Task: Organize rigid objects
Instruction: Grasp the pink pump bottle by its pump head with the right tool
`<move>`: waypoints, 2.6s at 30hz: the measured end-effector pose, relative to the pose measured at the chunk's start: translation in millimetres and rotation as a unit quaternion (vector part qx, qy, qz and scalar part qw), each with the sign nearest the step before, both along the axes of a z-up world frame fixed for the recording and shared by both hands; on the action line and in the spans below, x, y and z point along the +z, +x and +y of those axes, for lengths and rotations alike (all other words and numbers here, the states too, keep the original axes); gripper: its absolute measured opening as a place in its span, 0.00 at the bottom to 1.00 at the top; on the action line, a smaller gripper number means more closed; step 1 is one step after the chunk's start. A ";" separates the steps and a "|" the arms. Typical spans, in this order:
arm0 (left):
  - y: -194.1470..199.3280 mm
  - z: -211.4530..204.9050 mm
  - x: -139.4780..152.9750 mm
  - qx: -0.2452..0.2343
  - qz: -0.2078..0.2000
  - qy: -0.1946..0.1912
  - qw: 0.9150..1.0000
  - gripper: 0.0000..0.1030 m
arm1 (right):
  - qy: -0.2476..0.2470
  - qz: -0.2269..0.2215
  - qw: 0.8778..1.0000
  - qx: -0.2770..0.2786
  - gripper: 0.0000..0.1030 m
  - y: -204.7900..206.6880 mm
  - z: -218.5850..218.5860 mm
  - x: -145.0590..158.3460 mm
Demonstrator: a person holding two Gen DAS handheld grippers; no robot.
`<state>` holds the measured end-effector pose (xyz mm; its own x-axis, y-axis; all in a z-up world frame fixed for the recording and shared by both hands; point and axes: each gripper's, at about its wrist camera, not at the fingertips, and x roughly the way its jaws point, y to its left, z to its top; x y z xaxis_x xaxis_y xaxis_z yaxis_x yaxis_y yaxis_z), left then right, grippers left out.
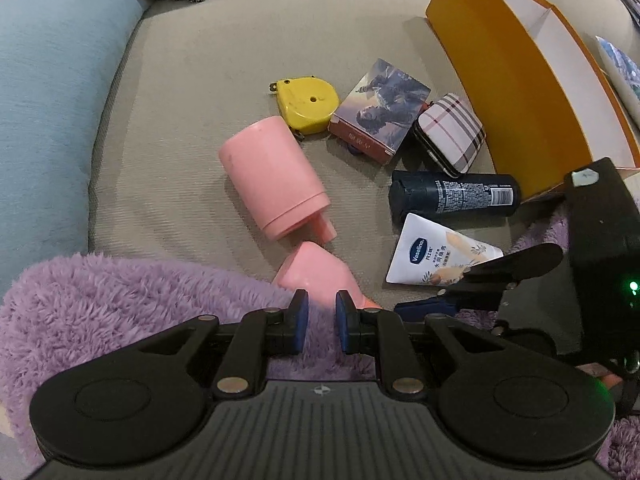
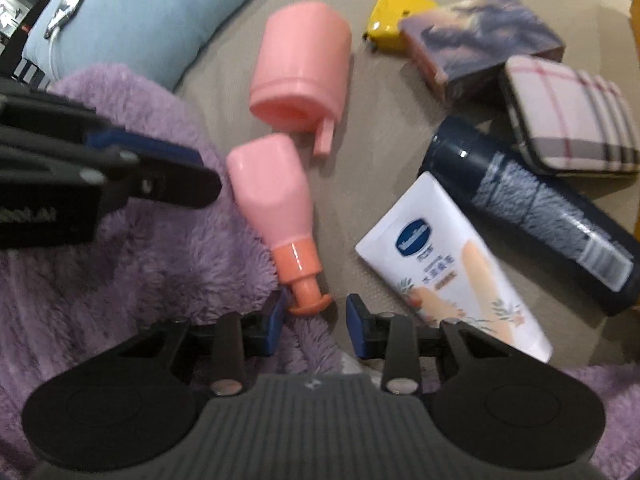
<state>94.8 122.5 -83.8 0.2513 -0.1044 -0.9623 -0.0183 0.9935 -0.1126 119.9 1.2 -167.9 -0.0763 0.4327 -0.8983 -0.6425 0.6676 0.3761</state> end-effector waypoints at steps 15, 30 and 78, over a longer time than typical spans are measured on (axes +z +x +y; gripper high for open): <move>3.5 2.0 -7.8 -0.012 -0.004 -0.009 1.000 0.20 | 0.014 0.013 0.999 -0.027 0.24 6.8 -3.1 -7.0; 4.1 8.0 -2.3 0.007 -0.033 -0.014 0.999 0.24 | 0.055 -0.078 0.991 -0.097 0.14 23.0 -30.5 56.7; 53.8 10.4 -19.2 -0.044 -0.052 -0.009 0.998 0.15 | 0.079 -0.032 0.983 -0.161 0.05 77.6 15.3 58.5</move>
